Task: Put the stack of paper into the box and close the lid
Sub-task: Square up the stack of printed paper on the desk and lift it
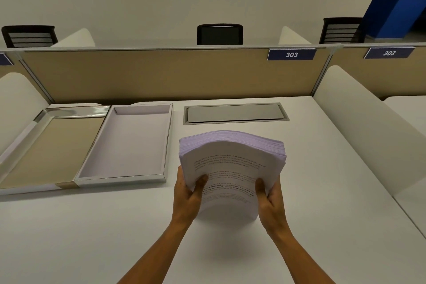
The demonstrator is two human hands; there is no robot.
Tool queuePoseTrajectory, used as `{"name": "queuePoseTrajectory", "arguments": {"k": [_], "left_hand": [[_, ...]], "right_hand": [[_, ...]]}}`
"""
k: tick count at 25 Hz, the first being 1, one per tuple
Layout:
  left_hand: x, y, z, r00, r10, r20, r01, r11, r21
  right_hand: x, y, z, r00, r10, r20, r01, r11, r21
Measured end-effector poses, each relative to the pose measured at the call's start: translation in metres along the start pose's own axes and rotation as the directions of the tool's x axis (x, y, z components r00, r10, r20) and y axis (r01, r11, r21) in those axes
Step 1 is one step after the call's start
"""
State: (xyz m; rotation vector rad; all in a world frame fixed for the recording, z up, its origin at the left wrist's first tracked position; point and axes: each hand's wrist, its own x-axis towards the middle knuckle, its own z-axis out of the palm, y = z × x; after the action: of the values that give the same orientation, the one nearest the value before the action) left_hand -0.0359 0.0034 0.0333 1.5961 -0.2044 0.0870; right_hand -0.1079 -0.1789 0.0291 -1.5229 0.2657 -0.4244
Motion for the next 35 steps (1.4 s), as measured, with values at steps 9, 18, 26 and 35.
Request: {"name": "queuePoseTrajectory", "arguments": {"k": [9,18,26,35], "left_hand": [[0.001,0.002,0.000,1.000,-0.027,0.012,0.027,1.000,-0.007],[-0.012,-0.004,0.000,0.999,-0.036,0.018,0.036,0.999,0.008],[-0.004,0.005,-0.006,0.999,-0.033,0.042,0.034,0.999,-0.017],[-0.008,-0.017,-0.023,0.991,-0.032,0.127,0.016,0.993,0.119]], "right_hand": [[0.006,0.000,-0.006,1.000,0.028,0.004,-0.028,1.000,-0.005],[-0.003,0.002,-0.002,1.000,0.025,-0.005,-0.025,0.999,-0.035],[0.004,-0.003,-0.002,1.000,0.017,0.022,-0.017,0.999,-0.031],[-0.006,0.007,-0.011,0.992,0.114,0.057,-0.107,0.987,-0.120]]}}
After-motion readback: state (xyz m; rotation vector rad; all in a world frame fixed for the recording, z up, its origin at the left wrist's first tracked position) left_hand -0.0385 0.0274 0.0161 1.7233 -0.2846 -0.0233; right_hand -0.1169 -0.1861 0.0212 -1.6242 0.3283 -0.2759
